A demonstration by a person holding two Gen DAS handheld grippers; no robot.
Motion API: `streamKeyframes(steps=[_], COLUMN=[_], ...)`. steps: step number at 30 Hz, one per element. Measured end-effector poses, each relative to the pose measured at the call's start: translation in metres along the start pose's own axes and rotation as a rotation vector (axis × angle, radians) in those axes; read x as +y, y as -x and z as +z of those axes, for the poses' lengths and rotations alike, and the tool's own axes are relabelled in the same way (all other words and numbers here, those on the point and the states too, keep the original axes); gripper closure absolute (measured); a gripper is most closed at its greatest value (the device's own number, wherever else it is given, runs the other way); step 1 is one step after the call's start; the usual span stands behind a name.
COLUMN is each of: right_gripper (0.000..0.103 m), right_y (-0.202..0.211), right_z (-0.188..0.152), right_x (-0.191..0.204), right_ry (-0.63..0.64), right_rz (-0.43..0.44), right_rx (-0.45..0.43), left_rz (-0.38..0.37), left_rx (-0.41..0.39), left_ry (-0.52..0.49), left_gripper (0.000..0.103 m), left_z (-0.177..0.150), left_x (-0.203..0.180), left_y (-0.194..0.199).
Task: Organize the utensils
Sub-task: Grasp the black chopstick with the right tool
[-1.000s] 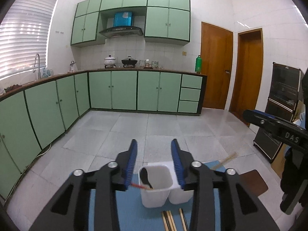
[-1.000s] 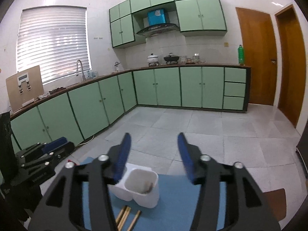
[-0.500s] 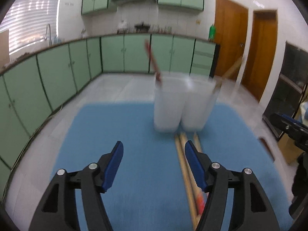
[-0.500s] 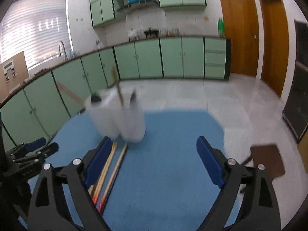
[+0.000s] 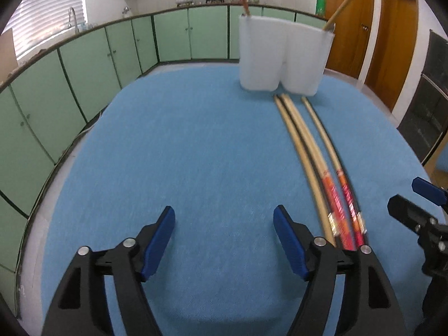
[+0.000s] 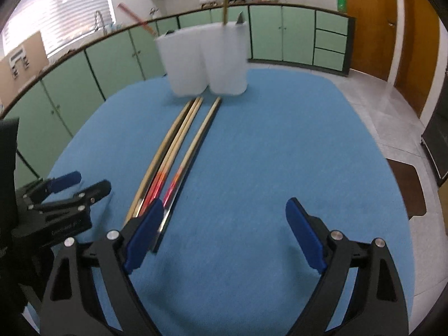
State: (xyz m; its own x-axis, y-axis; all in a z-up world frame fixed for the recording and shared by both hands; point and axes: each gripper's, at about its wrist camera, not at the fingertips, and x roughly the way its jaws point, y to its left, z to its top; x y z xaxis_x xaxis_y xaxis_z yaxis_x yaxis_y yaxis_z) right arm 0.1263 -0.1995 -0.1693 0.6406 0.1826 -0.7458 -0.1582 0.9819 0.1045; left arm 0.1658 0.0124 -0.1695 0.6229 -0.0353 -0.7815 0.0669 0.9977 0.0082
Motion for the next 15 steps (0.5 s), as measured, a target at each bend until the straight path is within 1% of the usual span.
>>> streamKeyframes(steps=[5,8,12,15], right_gripper=[0.019,0.023,0.023,0.024], right_y=[-0.003,-0.008,-0.011,-0.011], right_z=[-0.003,-0.007,-0.010,-0.009], right_x=[0.012,0.018,0.025,0.023], right_ry=[0.037,0.072,0.108,0.111], right_rz=[0.004,-0.014,-0.031,-0.047], right_rx=[0.027,0.057,0.075,0.081], left_rz=[0.010,0.009,0.013,0.011], left_rx=[0.003,0.007,0.008,0.008], left_ry=[0.024,0.019,0.013,0.017], left_gripper=[0.030,0.030,0.028,0.028], left_z=[-0.006,-0.008,-0.009,-0.010], left_x=[0.006,0.003,0.002,0.004], left_y=[0.004,0.006,0.007,0.009])
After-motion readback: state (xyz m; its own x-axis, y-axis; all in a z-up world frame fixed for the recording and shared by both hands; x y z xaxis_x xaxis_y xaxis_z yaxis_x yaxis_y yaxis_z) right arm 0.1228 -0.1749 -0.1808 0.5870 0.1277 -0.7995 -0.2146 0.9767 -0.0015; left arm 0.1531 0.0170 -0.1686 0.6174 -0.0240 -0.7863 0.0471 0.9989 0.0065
